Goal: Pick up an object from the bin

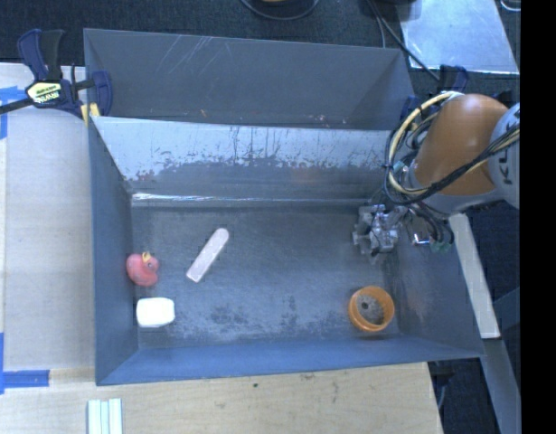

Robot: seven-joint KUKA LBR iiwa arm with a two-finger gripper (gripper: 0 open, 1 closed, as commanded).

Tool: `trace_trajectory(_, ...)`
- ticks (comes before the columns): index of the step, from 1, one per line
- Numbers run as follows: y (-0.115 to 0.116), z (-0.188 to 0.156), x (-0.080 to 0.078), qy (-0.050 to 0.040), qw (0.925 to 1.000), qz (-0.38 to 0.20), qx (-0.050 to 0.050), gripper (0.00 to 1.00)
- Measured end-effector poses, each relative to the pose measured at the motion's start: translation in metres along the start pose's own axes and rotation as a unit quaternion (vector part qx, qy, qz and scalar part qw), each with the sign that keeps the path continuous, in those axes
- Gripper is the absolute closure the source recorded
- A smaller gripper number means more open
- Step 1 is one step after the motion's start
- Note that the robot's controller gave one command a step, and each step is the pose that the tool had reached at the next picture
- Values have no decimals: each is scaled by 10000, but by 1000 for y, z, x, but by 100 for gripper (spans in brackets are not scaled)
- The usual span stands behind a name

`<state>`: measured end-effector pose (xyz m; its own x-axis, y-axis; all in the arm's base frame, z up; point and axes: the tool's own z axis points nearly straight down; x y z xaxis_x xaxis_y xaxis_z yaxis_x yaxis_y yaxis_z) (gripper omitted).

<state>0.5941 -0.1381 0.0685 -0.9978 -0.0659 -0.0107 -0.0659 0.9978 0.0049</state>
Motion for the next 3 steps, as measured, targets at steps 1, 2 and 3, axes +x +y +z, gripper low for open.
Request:
trace_trajectory(1, 22, -111, 2, -21, 10000, -44, 46, 100)
trace_trajectory(2, 9, -92, -11, -27, 9997, -257, 19, 100)
trace_trajectory(3, 19, -193, 2, -18, 9997, -239, 32, 100)
